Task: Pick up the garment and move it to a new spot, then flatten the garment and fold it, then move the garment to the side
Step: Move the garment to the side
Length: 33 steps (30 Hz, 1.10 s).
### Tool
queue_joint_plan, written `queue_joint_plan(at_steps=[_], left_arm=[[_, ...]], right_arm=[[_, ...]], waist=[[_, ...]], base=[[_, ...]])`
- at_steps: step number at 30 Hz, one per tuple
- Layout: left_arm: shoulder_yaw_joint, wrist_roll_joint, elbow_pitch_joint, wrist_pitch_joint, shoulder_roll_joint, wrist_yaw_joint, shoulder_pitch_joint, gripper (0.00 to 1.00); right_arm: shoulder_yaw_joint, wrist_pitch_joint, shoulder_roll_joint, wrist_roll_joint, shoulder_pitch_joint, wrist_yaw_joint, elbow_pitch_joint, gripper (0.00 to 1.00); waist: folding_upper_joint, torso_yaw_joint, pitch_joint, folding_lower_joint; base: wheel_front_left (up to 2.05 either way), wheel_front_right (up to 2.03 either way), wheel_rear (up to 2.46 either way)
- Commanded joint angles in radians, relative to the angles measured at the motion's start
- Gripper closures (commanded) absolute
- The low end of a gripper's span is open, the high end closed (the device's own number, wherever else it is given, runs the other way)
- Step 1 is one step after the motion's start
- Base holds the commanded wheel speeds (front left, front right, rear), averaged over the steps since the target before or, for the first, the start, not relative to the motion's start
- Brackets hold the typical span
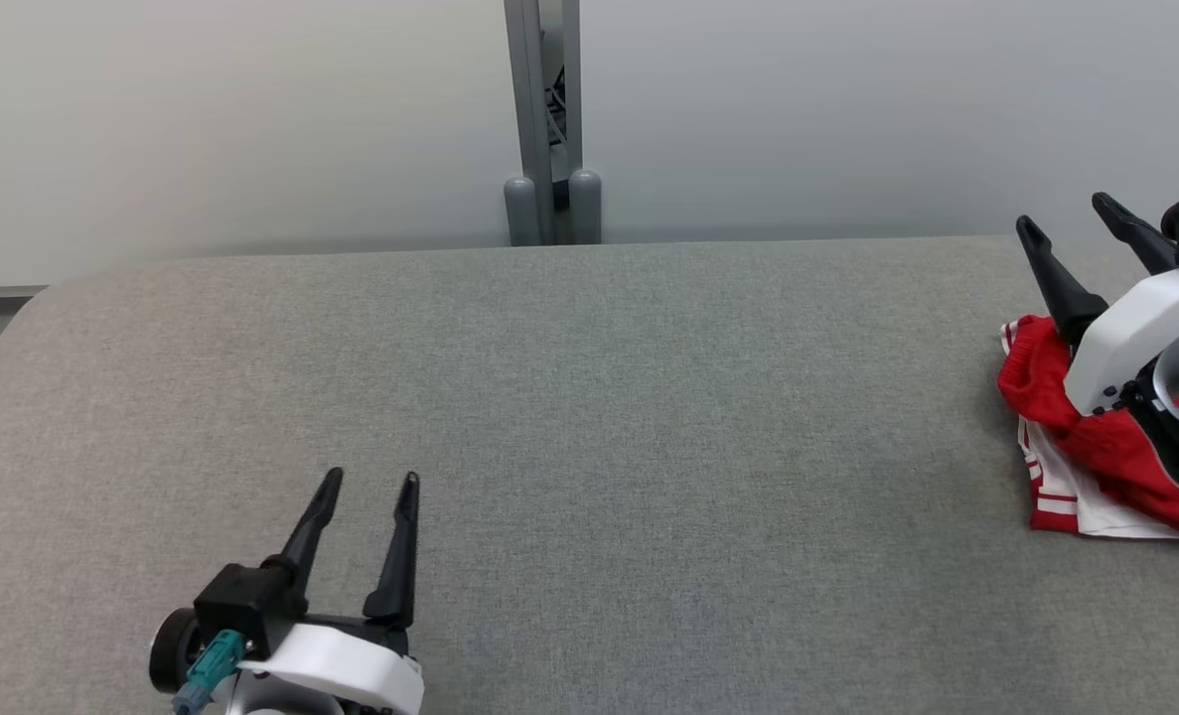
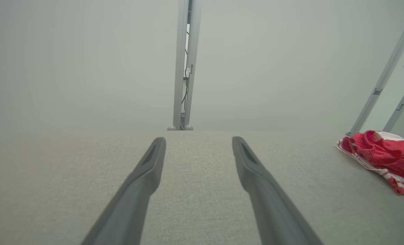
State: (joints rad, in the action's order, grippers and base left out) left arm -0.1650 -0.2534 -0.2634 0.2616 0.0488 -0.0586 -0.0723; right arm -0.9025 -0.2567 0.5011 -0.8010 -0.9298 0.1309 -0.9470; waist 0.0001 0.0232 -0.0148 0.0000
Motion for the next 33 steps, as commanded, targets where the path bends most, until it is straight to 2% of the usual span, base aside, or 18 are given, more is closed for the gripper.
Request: queue_joint_plan(at_steps=[1,5,8,12,15,22,26,33], left_arm=[[0.015,0.009,0.004,0.003,0.005,0.017,0.008,0.0],[0.042,0.011,0.015,0.003,0.004,0.035,0.02,0.0],[0.058,0.017,0.029,0.003,0.005,0.042,0.027,0.0],[0.083,-0.006,0.05,0.003,0.004,0.051,0.037,0.0],[0.088,-0.006,0.06,0.003,0.004,0.05,0.044,0.0],[0.085,-0.002,0.085,0.003,0.005,0.055,0.055,0.0],[0.079,-0.002,0.097,0.003,0.005,0.058,0.065,0.0],[0.074,-0.001,0.084,0.003,0.004,0.071,0.084,0.0]], right_arm=[[0.023,-0.009,0.002,-0.003,0.023,0.0,0.024,0.0],[0.188,-0.009,-0.015,0.04,0.121,0.0,0.18,0.0],[0.342,-0.009,-0.053,0.113,0.223,0.0,0.294,0.0],[0.547,-0.008,-0.15,0.203,0.385,0.0,0.438,0.0],[0.649,-0.008,-0.232,0.282,0.497,0.0,0.53,0.0],[0.78,-0.008,-0.387,0.381,0.691,0.0,0.662,0.0],[0.811,-0.008,-0.424,0.449,0.768,0.0,0.659,0.0],[0.897,-0.008,-0.447,0.617,0.846,0.0,0.641,0.0]], waist=[[-0.0001,-0.012,0.015,0.0],[-0.0001,-0.022,0.028,0.0],[-0.0001,-0.027,0.038,0.0],[-0.0001,-0.031,0.05,0.0],[-0.0001,-0.031,0.057,0.0],[-0.0001,-0.035,0.067,0.0],[-0.0001,-0.037,0.069,0.0],[-0.0001,-0.036,0.074,0.0]], base=[[0.0,0.0,0.0],[0.0,0.0,0.0],[0.0,0.0,0.0],[0.0,0.0,0.0],[0.0,0.0,0.0],[0.0,0.0,0.0],[0.0,0.0,0.0],[0.0,0.0,0.0]])
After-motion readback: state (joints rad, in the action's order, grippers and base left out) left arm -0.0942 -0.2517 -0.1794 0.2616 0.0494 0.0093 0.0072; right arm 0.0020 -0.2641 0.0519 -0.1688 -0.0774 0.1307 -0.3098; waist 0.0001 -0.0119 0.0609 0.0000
